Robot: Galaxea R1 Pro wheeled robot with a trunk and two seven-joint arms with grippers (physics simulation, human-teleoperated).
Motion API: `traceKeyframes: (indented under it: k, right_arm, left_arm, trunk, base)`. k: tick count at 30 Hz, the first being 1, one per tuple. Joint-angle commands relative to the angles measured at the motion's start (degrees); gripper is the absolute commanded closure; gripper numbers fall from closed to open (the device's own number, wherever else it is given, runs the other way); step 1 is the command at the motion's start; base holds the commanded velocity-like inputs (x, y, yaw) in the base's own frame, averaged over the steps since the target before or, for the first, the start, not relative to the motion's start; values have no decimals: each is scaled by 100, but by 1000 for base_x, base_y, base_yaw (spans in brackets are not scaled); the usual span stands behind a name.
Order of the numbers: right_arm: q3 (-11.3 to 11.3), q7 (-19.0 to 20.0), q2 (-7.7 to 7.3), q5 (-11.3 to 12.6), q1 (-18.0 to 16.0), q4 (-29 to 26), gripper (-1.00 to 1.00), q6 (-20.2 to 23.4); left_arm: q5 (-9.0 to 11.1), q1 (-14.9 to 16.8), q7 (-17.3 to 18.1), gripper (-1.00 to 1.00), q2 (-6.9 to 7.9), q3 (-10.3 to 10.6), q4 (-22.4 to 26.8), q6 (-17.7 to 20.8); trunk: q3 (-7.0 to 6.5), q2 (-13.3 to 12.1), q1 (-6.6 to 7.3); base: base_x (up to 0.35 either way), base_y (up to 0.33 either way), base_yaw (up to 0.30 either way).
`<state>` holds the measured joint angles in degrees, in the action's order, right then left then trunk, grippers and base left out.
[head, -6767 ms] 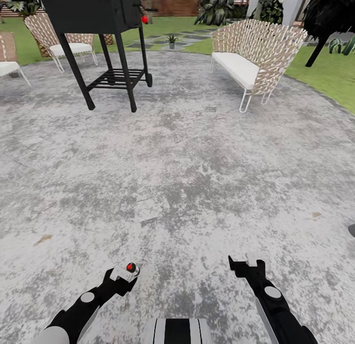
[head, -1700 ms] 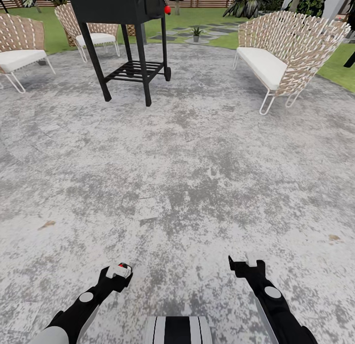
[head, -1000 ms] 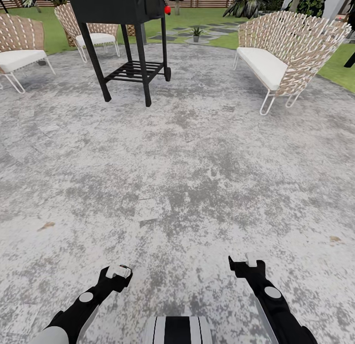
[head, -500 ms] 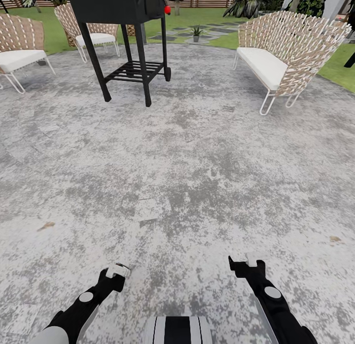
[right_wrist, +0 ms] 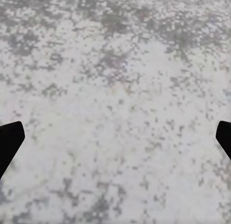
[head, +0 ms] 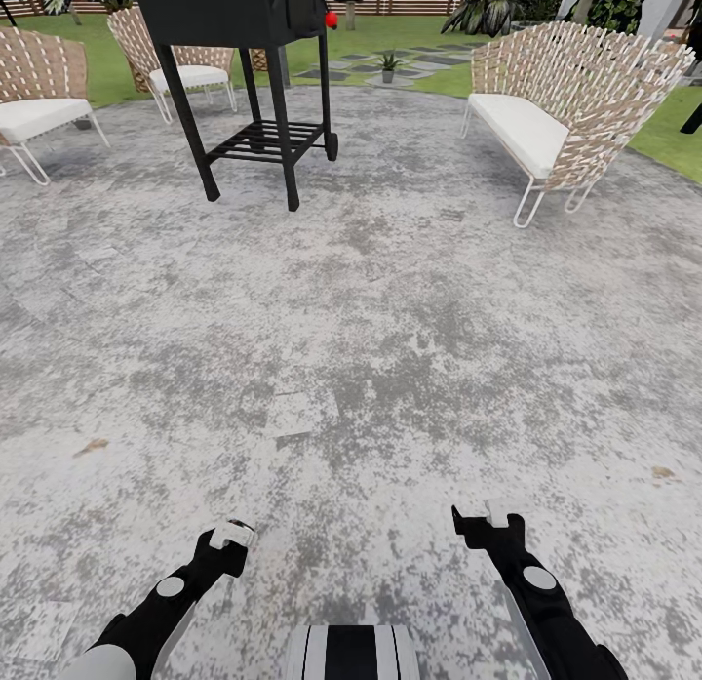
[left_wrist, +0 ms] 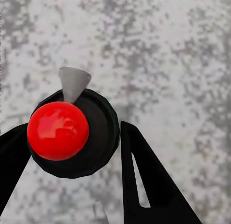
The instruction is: Pick up the pesticide atomizer in the garden and spray insectifuge to fully cover both potted plants in the garden.
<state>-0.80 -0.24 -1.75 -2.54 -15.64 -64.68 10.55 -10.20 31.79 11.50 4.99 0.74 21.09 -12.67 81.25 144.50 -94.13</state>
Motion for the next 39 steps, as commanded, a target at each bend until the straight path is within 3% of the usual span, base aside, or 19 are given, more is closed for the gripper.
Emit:
traceKeyframes:
  k: [1, 12, 24, 27, 29, 31, 33, 36, 39]
  right_arm:
    - [1, -2, 0, -27, -1, -2, -100, 34]
    - [11, 28, -4, -38, -1, 262, -100, 1]
    - [44, 29, 40, -37, -1, 680, -100, -381]
    - [60, 14, 63, -35, -1, 828, -100, -534]
    - [293, 0, 339, -37, 4, 957, -100, -825]
    - [313, -1, 362, -43, 12, 969, -100, -976]
    - [284, -6, 317, -59, 24, 1068, -100, -1222]
    - [251, -10, 213, -57, 131, 1076, -100, -1357]
    - [68, -11, 47, -44, 381, 1085, -100, -1701]
  left_arm:
    - [-44, 2, 2, 100, -4, 14, -20, -18]
    - [-44, 2, 2, 100, -3, 14, -34, -18]
    - [-36, -8, -7, 100, -2, 1, -37, -17]
    - [75, -135, -13, 100, 30, -4, -35, -17]
    - [267, -481, -191, 100, 61, -7, -31, -18]
    - [291, -591, -305, 100, 76, -10, -30, -19]
    - [361, -936, -407, 100, 99, -446, -12, -26]
    - [363, -1110, -404, 100, 115, -680, 0, -161]
    - [361, -1252, -403, 100, 145, -823, -21, -438]
  trunk:
    - [-19, 0, 4]
    - [-262, -15, 32]
    - [-528, -31, 63]
    - [-595, -35, 71]
    - [-639, -37, 76]
    - [-683, -40, 81]
    - [-740, -43, 86]
    - [-831, -47, 94]
    - [-923, -51, 102]
  base:
    - [0, 0, 0]
    - [0, 0, 0]
    - [0, 0, 0]
    - [0, 0, 0]
    - [0, 0, 0]
    - [0, 0, 0]
    - [0, 0, -38]
    - [0, 0, -75]
    - [0, 0, -85]
